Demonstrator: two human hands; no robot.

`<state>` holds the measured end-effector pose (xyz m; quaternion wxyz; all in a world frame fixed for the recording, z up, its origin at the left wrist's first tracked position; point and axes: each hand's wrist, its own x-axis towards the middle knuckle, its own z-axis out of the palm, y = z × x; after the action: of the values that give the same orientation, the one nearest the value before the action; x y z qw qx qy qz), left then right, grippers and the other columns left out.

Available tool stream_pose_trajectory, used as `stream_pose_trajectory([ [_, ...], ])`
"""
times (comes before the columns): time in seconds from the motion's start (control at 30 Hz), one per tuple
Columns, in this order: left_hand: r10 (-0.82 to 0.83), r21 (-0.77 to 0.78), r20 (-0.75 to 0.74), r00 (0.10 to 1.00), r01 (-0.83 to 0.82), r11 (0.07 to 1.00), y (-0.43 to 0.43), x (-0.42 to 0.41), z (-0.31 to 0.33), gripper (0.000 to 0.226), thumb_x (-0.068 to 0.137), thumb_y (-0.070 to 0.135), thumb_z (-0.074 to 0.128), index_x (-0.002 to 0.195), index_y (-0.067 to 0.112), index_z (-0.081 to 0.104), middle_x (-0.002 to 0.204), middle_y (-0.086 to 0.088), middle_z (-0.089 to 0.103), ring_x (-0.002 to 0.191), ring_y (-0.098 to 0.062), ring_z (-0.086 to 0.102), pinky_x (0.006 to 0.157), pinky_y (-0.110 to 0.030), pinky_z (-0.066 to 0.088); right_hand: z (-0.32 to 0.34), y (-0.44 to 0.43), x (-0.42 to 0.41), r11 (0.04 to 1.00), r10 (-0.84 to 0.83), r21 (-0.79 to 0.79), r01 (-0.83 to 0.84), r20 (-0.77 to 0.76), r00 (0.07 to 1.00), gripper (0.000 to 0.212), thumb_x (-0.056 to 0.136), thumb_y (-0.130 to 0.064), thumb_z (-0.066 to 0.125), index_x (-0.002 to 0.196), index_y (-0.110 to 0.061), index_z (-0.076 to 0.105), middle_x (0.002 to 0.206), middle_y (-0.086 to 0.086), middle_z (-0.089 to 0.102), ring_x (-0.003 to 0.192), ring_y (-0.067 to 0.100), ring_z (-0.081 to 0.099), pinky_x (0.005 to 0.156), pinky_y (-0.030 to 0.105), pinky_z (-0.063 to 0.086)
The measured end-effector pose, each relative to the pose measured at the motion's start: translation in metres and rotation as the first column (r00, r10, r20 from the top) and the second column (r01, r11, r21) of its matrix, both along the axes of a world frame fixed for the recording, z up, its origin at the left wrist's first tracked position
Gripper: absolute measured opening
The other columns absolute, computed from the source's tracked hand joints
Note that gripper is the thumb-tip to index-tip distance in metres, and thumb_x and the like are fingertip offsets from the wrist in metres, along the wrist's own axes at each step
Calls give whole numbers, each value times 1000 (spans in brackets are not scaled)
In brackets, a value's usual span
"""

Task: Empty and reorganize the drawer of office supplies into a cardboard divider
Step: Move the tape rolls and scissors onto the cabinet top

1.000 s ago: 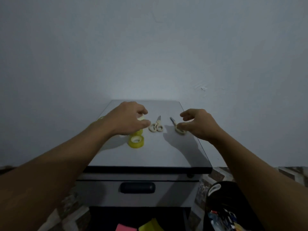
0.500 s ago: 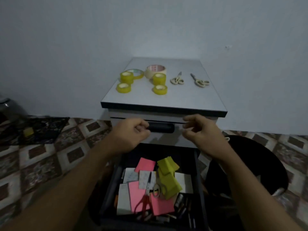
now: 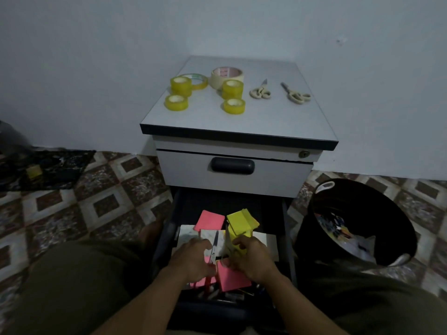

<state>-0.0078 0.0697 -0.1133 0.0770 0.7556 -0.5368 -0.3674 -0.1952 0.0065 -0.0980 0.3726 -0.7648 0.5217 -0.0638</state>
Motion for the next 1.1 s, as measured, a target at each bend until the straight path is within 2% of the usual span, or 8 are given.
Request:
stream_pose_trajectory([
  [0.1, -88, -19, 158, 983, 93, 996, 5, -5, -3, 64, 64, 47, 80, 121, 31, 54, 133, 4, 47, 119, -20, 50, 97, -36, 47, -11, 2, 6, 999, -30, -37, 27, -81, 996, 44, 81, -38, 73, 119, -19, 63, 120, 6, 56, 105, 25, 57, 84, 30, 48],
  [0.23, -130, 6, 246, 960, 133, 991, 8, -8, -9, 65, 69, 46, 78, 122, 29, 45, 137, 3, 41, 123, -24, 45, 97, -39, 46, -24, 7, 14, 995, -48, -95, 33, -161, 986, 42, 83, -42, 69, 114, -15, 60, 119, 6, 53, 109, 26, 52, 89, 34, 48],
  [0.53, -47, -51, 350, 936, 69, 996, 8, -21, -11, 52, 81, 35, 64, 127, 22, 44, 135, -3, 46, 121, -28, 50, 93, -40, 48, -33, 7, 30, 986, -114, -151, 73, -283, 952, 42, 86, -21, 57, 126, -9, 48, 129, 13, 46, 117, 31, 48, 94, 39, 46],
  [0.67, 5, -84, 263, 965, 18, 996, 8, -17, -3, 33, 74, 25, 66, 102, 23, 49, 113, -4, 57, 106, -26, 58, 83, -39, 53, -31, 6, 30, 978, -107, -206, 43, -306, 946, 37, 89, -15, 50, 125, -8, 48, 126, 14, 50, 116, 29, 51, 94, 36, 46],
  [0.77, 57, -134, 161, 985, -35, 990, 9, -14, 5, 22, 72, 22, 65, 84, 23, 47, 95, 2, 60, 86, -19, 61, 66, -32, 52, -25, 1, 27, 978, -103, -202, 54, -240, 965, 29, 89, -18, 49, 116, -9, 52, 116, 16, 58, 107, 32, 56, 85, 36, 48],
  [0.83, 80, -173, 128, 989, -57, 983, 9, -13, 13, 17, 75, 20, 67, 82, 23, 52, 88, 7, 61, 79, -14, 61, 61, -29, 50, -16, -5, 22, 982, -109, -173, 77, -186, 976, 25, 87, -24, 53, 107, -10, 55, 108, 15, 63, 100, 33, 60, 77, 34, 49],
  [1.0, 107, -249, -24, 994, -110, 962, 8, -6, 51, 20, 77, 14, 73, 80, 30, 61, 82, 8, 67, 73, -10, 66, 66, -33, 58, 31, -14, 4, 991, -116, -70, 113, -43, 992, 14, 81, -27, 63, 90, -18, 59, 87, 10, 71, 74, 25, 67, 57, 30, 49],
  [1.1, 98, -302, -80, 992, -117, 946, 9, 3, 81, 21, 75, 11, 74, 82, 28, 65, 75, 4, 70, 65, -11, 67, 63, -39, 58, 64, -12, -13, 993, -114, -40, 114, 3, 993, 17, 79, -38, 66, 85, -22, 62, 73, 1, 73, 64, 15, 69, 61, 33, 57],
])
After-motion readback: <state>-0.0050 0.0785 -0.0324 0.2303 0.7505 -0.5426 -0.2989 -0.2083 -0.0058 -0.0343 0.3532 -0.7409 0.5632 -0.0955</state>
